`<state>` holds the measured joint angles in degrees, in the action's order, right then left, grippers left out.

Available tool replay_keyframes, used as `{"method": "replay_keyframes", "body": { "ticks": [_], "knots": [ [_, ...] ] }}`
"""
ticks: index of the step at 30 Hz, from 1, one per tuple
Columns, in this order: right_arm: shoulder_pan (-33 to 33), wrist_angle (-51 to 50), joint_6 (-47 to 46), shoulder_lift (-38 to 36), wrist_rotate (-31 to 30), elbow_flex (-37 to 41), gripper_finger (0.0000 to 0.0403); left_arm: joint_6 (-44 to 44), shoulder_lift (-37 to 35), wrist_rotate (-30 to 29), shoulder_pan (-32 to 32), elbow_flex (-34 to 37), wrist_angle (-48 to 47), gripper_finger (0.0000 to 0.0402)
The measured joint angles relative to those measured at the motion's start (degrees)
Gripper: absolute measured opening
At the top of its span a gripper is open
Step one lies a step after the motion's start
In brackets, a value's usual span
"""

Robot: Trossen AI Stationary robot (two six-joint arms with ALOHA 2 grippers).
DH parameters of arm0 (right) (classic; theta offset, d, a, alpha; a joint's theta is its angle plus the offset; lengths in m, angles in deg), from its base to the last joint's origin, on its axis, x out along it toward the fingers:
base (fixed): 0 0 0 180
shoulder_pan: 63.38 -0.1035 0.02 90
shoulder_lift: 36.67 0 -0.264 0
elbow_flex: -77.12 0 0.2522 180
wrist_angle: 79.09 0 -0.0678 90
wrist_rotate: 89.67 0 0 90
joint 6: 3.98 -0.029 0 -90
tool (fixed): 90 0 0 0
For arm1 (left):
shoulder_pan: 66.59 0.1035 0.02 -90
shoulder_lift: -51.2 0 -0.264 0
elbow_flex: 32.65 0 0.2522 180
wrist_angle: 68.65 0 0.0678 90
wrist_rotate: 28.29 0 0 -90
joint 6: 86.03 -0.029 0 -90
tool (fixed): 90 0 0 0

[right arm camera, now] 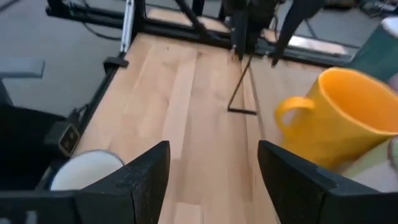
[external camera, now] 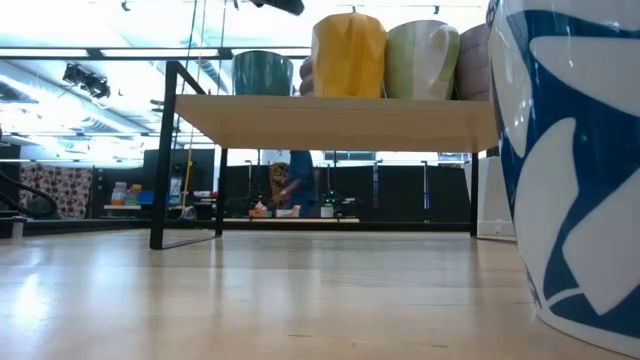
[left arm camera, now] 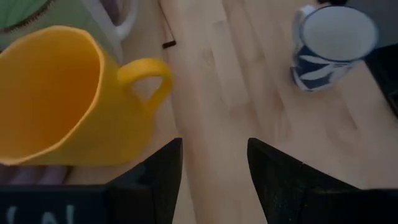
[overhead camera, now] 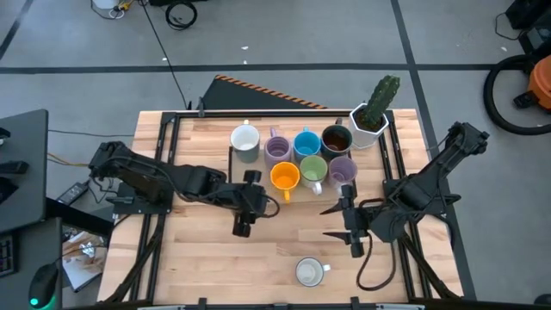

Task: Place coffee mugs
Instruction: Put the white mug on the shelf

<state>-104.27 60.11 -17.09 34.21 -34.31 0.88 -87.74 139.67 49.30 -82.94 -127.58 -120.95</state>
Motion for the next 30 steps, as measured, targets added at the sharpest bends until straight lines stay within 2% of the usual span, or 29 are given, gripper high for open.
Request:
{"method": "replay_keyframes", "body": {
  "ticks": [4,9,12,21,25,30],
  "knots": [
    [0.52,-1.62,-1.14,0.40,3.81,-1.27,0.0243,-0.13,-1.54,1.23,-1.87,0.00,-3.25,0.0188],
    [-0.13,-5.17,-1.80,1.43,4.48,-4.99,0.0234,6.32,-5.39,0.64,-5.69,0.07,-8.54,0.0188],
    [0.08,-6.07,-2.25,4.16,6.88,-5.40,0.0233,9.94,-8.30,0.21,-8.53,0.00,-7.93,0.0188],
    [-1.49,-9.73,-3.92,11.41,9.26,-10.73,0.0233,16.96,-8.15,-8.01,-16.72,0.04,-7.49,0.0188],
    [-2.84,-10.73,-3.52,14.09,9.62,-12.61,0.0233,17.95,-7.77,-12.75,-19.69,5.86,-0.40,0.0188],
    [-3.21,-13.52,-3.63,15.29,11.86,-12.59,0.0233,20.51,-8.62,-12.57,-20.13,13.14,8.55,0.0188]
  ]
}}
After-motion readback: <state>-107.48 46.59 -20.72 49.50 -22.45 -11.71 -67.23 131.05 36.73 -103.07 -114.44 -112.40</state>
